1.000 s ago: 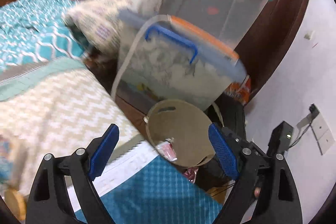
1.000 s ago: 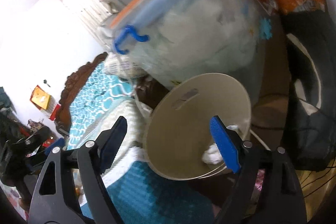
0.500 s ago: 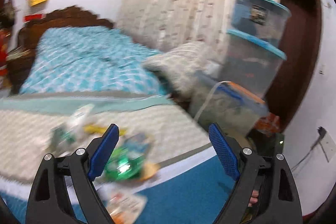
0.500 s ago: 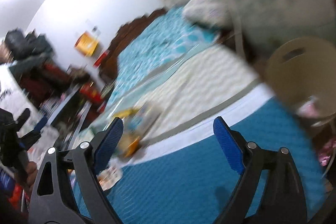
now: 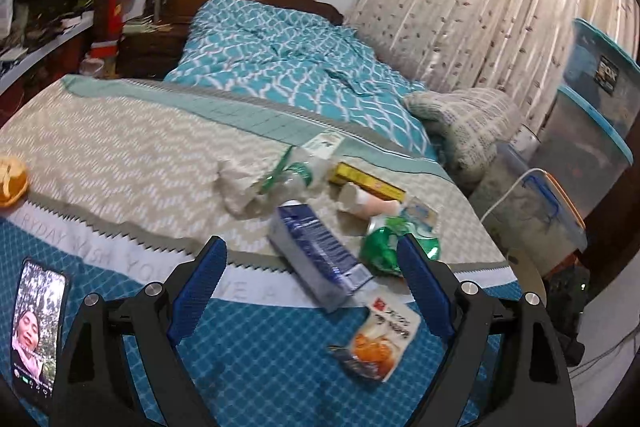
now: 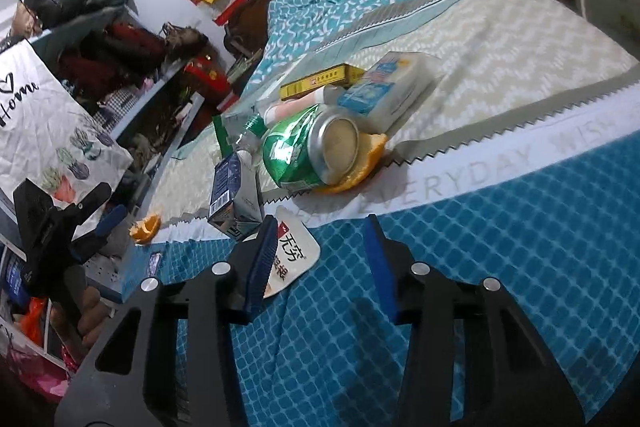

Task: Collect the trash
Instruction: 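Move both grippers back over the trash on the bed, then grasp the blue milk carton with the left gripper while the right grasps the green can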

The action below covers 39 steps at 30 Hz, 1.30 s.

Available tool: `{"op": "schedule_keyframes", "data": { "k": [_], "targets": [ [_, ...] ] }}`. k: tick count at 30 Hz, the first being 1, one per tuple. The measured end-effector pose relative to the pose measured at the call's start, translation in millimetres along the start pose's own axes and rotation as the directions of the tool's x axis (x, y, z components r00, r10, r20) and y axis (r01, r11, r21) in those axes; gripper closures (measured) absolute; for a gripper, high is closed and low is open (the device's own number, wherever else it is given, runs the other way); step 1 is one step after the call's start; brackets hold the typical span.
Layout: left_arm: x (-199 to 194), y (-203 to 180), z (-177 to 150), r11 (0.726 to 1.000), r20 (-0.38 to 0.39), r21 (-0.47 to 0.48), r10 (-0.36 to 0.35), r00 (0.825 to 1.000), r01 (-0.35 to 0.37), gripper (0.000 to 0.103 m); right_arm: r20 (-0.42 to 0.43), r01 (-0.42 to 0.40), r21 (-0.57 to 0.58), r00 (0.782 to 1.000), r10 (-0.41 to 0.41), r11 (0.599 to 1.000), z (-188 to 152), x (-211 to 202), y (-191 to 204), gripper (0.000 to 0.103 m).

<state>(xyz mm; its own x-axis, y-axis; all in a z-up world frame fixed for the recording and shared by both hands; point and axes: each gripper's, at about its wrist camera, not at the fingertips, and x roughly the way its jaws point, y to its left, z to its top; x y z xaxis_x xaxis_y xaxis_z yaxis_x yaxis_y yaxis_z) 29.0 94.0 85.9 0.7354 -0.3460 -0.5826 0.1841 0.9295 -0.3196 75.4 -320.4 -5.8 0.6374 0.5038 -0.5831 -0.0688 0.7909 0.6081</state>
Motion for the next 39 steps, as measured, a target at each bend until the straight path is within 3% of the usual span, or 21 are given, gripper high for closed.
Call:
{"op": "schedule_keyframes", "data": {
  "k": [6, 12, 17, 20, 22, 24, 26, 30, 32, 34, 37, 39],
  "targets": [
    [23, 13, 4, 0.998, -0.055, -0.021, 0.055, 0.997, -0.056, 0.02, 0.005, 0.02, -0.034, 1.0, -0.02, 0.999, 19, 14, 15, 0.052],
    [80, 4, 13, 0.996, -0.16, -0.064, 0.046, 0.986, -0.057, 0.015, 0.0, 0.049, -0.039, 0.999, -0.05, 0.998, 58, 44, 16, 0.047],
    [137, -18, 7, 0.992, -0.248, -0.015, 0.118, 0.961, -0.126, 0.014, -0.052, 0.048, 0.02, 0.998, -0.047, 0.999, 84, 78, 1, 0.047],
    [162, -25, -1, 0.985, -0.297, 0.04, 0.173, 0.939, -0.169, 0.013, -0.091, 0.011, 0.053, 0.996, -0.006, 0.999, 77, 85, 3, 0.049],
    [163, -20, -7, 0.981, -0.299, 0.06, 0.195, 0.934, -0.186, 0.012, -0.128, -0.055, 0.035, 0.99, 0.059, 0.998, 59, 80, 18, 0.049],
    [152, -7, -9, 0.987, -0.281, 0.036, 0.159, 0.947, -0.155, 0.014, -0.169, -0.117, 0.011, 0.979, 0.117, 0.993, 43, 75, 30, 0.048],
    [141, 2, -10, 0.986, -0.26, 0.036, 0.166, 0.951, -0.162, 0.014, -0.194, -0.138, -0.056, 0.973, 0.125, 0.989, 30, 66, 43, 0.048],
    [130, 7, -11, 0.98, -0.232, 0.057, 0.197, 0.953, -0.189, 0.014, -0.09, -0.021, -0.178, 0.996, 0.004, 0.984, 47, 49, 47, 0.047],
    [132, 7, -11, 0.981, -0.242, 0.051, 0.193, 0.951, -0.186, 0.014, -0.035, 0.014, -0.18, 0.999, -0.021, 0.983, 69, 48, 41, 0.047],
    [133, 9, -11, 0.983, -0.25, 0.037, 0.182, 0.951, -0.179, 0.014, -0.036, 0.046, -0.199, 0.998, -0.054, 0.979, 86, 58, 37, 0.047],
    [134, 8, -11, 0.983, -0.25, 0.043, 0.186, 0.95, -0.181, 0.014, -0.134, 0.003, -0.18, 0.991, -0.028, 0.984, 107, 90, 29, 0.045],
    [134, 8, -11, 0.983, -0.249, 0.044, 0.182, 0.951, -0.177, 0.018, -0.225, -0.067, -0.141, 0.974, 0.034, 0.988, 110, 110, 23, 0.045]
  ]
}}
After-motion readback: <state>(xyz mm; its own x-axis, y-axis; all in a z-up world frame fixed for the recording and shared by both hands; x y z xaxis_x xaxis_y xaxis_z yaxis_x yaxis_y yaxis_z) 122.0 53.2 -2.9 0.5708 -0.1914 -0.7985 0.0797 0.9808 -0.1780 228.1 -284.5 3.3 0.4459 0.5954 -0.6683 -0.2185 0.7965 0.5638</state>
